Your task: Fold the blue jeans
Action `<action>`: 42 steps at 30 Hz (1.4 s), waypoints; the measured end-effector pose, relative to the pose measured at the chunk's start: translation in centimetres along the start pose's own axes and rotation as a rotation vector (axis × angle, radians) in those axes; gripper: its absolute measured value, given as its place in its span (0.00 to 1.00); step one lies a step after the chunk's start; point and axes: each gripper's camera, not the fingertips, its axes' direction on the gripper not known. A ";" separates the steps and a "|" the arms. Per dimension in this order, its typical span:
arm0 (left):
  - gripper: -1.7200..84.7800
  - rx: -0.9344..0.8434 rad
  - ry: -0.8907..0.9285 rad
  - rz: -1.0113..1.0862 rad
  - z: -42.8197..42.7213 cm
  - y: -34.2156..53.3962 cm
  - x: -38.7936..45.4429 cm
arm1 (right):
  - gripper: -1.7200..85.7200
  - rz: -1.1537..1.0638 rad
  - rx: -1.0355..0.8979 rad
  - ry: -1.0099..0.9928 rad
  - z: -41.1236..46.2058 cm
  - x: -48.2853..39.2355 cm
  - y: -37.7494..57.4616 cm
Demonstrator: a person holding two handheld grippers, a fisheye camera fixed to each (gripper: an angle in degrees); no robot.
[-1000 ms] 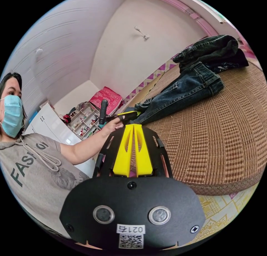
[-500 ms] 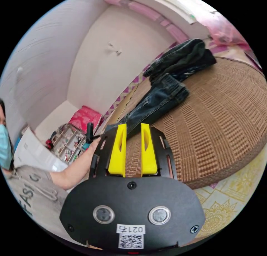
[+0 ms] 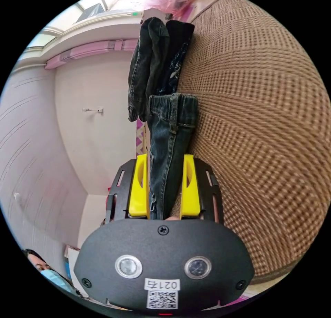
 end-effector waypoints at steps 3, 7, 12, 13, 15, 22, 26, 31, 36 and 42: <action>0.09 -0.039 -0.048 0.060 -2.9 2.2 1.8 | 0.12 0.069 0.002 -0.017 1.5 -1.1 0.1; 0.08 -0.019 -0.114 0.068 -9.6 7.7 3.4 | 0.08 -0.288 0.026 0.127 2.2 -12.2 3.4; 0.07 0.066 -0.164 0.035 -16.4 13.9 4.9 | 0.08 -0.964 0.035 0.326 9.6 -30.6 17.2; 0.07 0.080 -0.178 0.027 -17.4 15.0 5.2 | 0.08 -1.125 0.009 0.376 12.7 -33.7 21.9; 0.07 0.101 -0.186 0.019 -18.5 16.5 5.5 | 0.08 -1.370 -0.047 0.468 17.9 -36.8 29.6; 0.06 0.157 -0.182 -0.047 -20.6 21.2 4.9 | 0.07 -1.960 -0.469 0.868 35.4 -28.3 51.0; 0.05 0.141 -0.207 -0.054 -21.1 22.1 4.9 | 0.07 -2.046 -0.274 0.932 34.6 -28.6 53.7; 0.04 0.149 -0.221 -0.051 -20.4 20.8 4.8 | 0.07 -2.130 -0.175 1.029 35.5 -27.4 54.1; 0.06 0.138 -0.258 -0.037 -17.8 17.3 4.4 | 0.07 -2.079 -0.276 0.890 34.3 -27.3 51.9; 0.08 0.102 -0.285 0.079 -14.2 8.0 5.5 | 0.06 -1.545 -0.381 0.476 24.7 -32.4 36.9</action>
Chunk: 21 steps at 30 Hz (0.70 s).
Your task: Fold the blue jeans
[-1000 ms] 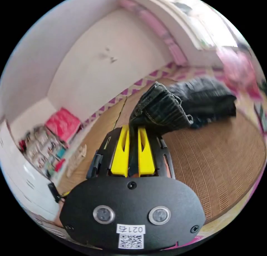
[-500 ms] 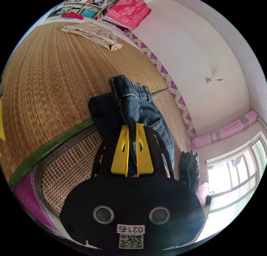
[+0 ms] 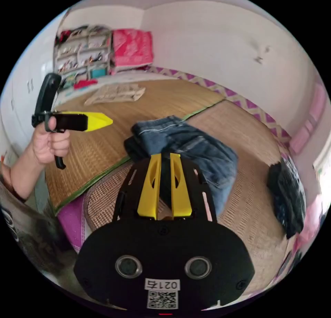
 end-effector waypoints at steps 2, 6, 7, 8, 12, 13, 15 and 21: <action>0.07 -0.052 -0.044 0.040 3.0 -3.5 0.1 | 0.03 0.122 -0.001 0.057 -0.6 6.0 1.8; 0.03 -0.378 -0.357 -0.053 13.9 -7.3 -5.6 | 0.01 0.106 -0.277 -0.030 5.5 10.6 5.6; 0.02 -0.466 -0.360 -0.086 16.1 -6.4 -8.3 | 0.01 0.085 -0.207 -0.019 5.3 11.3 7.0; 0.02 -0.436 -0.322 -0.109 15.9 -6.0 -9.3 | 0.01 0.061 -0.215 -0.002 5.2 11.7 7.4; 0.01 -0.360 -0.219 -0.167 14.5 -5.1 -11.6 | 0.01 -0.045 -0.271 0.073 5.2 13.1 7.7; 0.01 -0.333 -0.223 -0.150 13.9 -5.1 -11.4 | 0.01 -0.011 -0.273 0.057 4.6 14.8 7.9; 0.01 -0.234 -0.205 -0.162 11.7 -5.1 -11.5 | 0.01 0.091 -0.183 0.019 2.5 18.3 8.4; 0.16 -0.214 -0.098 -0.334 8.1 -6.4 -18.4 | 0.10 0.480 -0.099 -0.277 2.5 34.2 11.6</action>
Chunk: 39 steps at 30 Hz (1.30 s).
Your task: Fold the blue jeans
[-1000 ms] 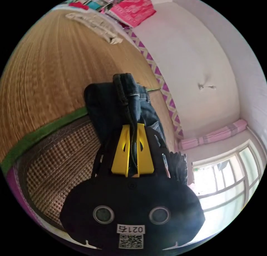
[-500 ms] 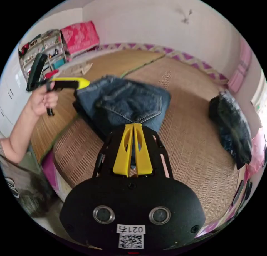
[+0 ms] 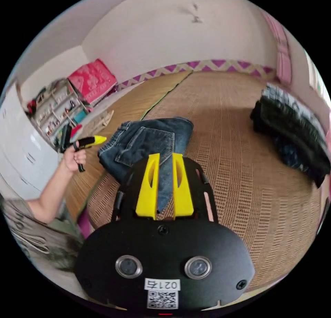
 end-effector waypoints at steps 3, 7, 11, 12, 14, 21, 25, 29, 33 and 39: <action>0.20 -0.116 0.192 -0.108 1.9 -1.4 -5.1 | 0.13 0.188 -0.051 -0.173 0.7 9.0 -0.8; 0.19 -0.262 0.234 -0.147 6.1 -3.0 -7.4 | 0.15 0.321 -0.209 -0.421 4.9 16.5 -1.2; 0.16 -0.316 0.184 -0.149 8.8 -4.7 -7.4 | 0.15 0.342 -0.275 -0.548 7.1 19.5 -2.6; 0.14 -0.312 0.185 -0.170 9.2 -4.9 -7.9 | 0.14 0.338 -0.282 -0.571 7.5 19.8 -2.7; 0.12 -0.305 0.195 -0.169 9.4 -5.1 -8.5 | 0.11 0.345 -0.280 -0.636 7.6 21.9 -2.7; 0.08 -0.212 0.272 -0.077 7.9 -7.7 -2.9 | 0.02 0.310 -0.169 -0.608 0.2 26.3 -3.0; 0.08 -0.212 0.320 0.064 11.7 -14.8 6.8 | 0.02 0.272 -0.029 -0.550 -9.8 30.1 -4.6; 0.08 -0.225 0.385 0.167 18.5 -22.6 16.0 | 0.02 0.233 0.117 -0.374 -21.7 34.0 -7.1; 0.08 -0.225 0.444 0.219 28.9 -31.0 25.3 | 0.02 0.280 0.269 -0.222 -29.0 38.0 -9.1; 0.10 -0.211 0.337 0.163 44.2 -34.9 29.1 | 0.02 0.443 0.360 0.009 -29.5 45.9 -11.0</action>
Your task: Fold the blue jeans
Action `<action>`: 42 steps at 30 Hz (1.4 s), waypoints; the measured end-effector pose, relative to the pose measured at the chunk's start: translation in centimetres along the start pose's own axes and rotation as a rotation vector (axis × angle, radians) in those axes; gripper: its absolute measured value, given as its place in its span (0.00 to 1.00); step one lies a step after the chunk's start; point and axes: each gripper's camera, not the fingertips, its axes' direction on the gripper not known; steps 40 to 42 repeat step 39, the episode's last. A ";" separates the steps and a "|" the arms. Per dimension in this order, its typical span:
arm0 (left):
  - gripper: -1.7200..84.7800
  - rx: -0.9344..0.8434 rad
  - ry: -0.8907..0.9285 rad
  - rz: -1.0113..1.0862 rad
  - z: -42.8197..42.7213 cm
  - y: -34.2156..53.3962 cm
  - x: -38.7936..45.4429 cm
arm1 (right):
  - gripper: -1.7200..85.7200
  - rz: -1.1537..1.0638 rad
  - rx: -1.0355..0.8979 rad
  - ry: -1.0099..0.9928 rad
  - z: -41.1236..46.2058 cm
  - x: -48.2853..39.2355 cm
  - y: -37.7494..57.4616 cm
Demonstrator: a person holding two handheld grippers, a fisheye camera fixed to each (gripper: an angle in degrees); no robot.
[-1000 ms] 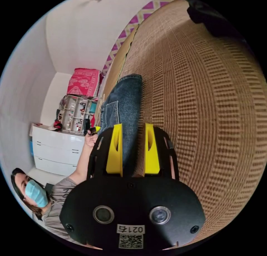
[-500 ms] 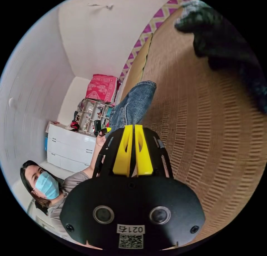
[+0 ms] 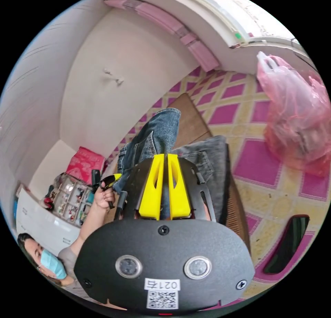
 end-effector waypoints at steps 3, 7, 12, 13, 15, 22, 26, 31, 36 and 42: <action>0.11 -0.014 -0.042 -0.080 4.0 2.9 -4.7 | 0.02 -0.038 -0.006 0.225 2.2 0.7 0.6; 0.07 0.118 0.128 -0.016 -0.3 9.5 -8.0 | 0.02 -0.177 0.038 0.301 3.0 -3.3 2.4; 0.01 0.169 0.123 0.160 -9.5 19.4 -7.6 | 0.01 -0.540 0.138 0.260 2.9 -15.5 6.5; 0.01 0.178 0.111 0.197 -12.1 22.5 -7.0 | 0.01 -0.621 0.141 0.223 3.5 -19.0 7.8; 0.01 0.181 0.096 0.252 -15.9 27.3 -6.0 | 0.01 -0.736 0.109 0.158 5.2 -24.2 10.0; 0.01 0.124 -0.189 0.350 -29.7 48.7 -2.8 | 0.02 -1.081 -0.211 -0.199 19.3 -44.9 21.7; 0.01 0.235 -0.278 0.322 -36.3 57.4 -4.6 | 0.02 -1.296 -0.389 -0.280 30.0 -57.7 29.9; 0.01 0.460 -0.185 0.512 -40.5 65.3 -4.6 | 0.06 -1.461 -0.459 -0.432 40.8 -72.2 37.2; 0.01 0.478 -0.013 0.810 -43.1 69.6 -1.1 | 0.11 -1.642 -0.427 -0.553 47.9 -85.6 42.2; 0.01 0.593 0.073 0.866 -46.8 71.8 -0.8 | 0.14 -1.749 -0.416 -0.582 51.2 -92.3 45.2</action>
